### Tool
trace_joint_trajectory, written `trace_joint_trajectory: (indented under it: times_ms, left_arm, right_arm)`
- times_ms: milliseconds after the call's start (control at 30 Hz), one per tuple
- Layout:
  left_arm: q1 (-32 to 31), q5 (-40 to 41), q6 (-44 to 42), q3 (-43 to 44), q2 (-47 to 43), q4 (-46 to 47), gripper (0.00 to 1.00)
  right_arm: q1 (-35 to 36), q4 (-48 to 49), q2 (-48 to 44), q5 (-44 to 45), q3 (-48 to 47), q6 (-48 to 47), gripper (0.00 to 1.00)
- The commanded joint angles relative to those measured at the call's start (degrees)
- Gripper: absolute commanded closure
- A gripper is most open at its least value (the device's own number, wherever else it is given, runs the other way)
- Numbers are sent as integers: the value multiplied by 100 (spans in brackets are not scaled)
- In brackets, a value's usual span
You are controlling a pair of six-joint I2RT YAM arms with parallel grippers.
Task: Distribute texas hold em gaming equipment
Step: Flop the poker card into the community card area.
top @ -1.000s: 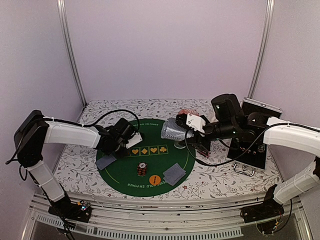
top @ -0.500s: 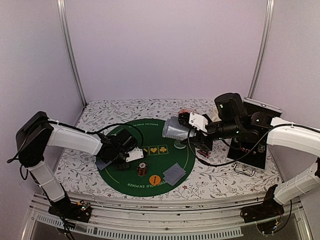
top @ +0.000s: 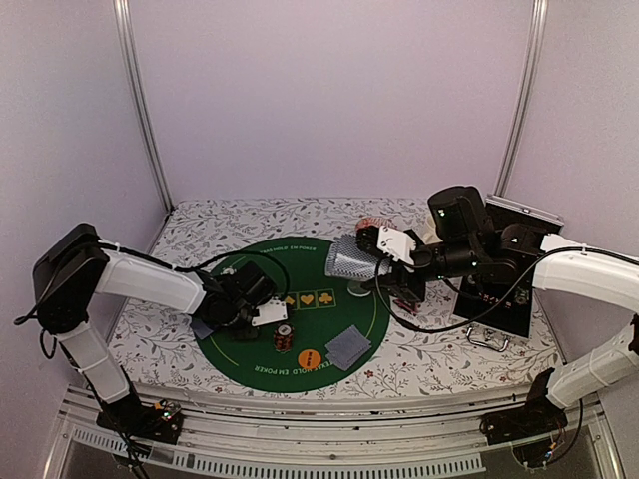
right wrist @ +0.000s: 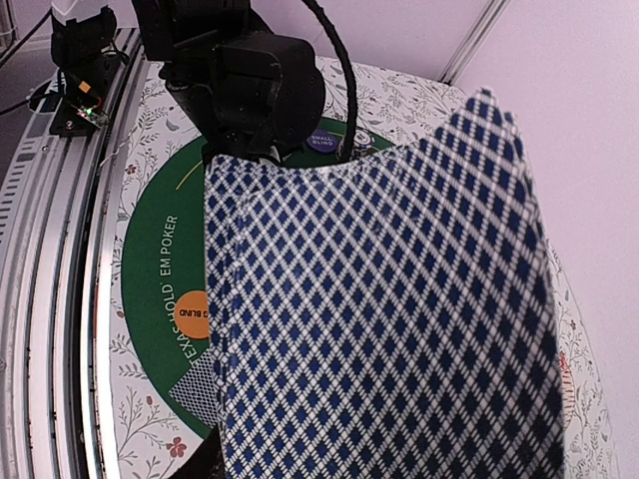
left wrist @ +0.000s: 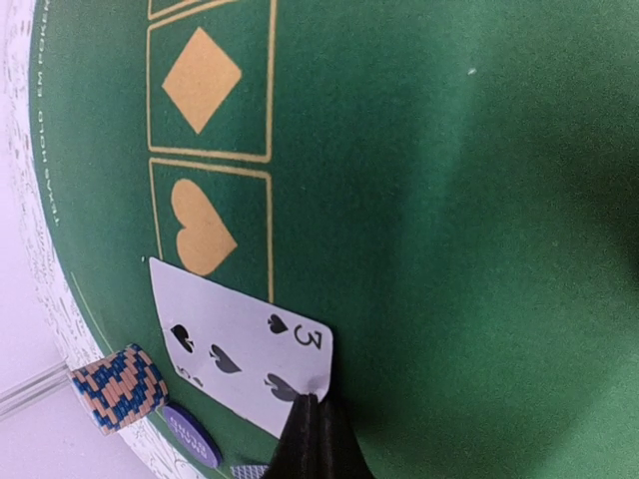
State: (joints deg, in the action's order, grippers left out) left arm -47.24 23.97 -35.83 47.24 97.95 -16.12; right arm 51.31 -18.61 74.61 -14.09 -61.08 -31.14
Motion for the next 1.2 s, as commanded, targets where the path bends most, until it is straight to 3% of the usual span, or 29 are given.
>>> trace_joint_trajectory:
  times_ms: [0, 467, 933, 1167]
  left_arm:
    - [108, -41, -158, -290, 154, -533, 100]
    - [272, -207, -248, -481, -197, -671, 100]
    - [269, 17, -209, -380, 97, -535, 100]
    - [206, -488, -11, -160, -347, -721, 71]
  right_arm:
    - [-26, 20, -153, -33, 18, -32, 57]
    - [-27, -65, -219, 15, 25, -33, 57]
    - [-25, -90, -274, 51, 52, -41, 57]
    - [-31, -90, -248, 46, 49, -50, 57]
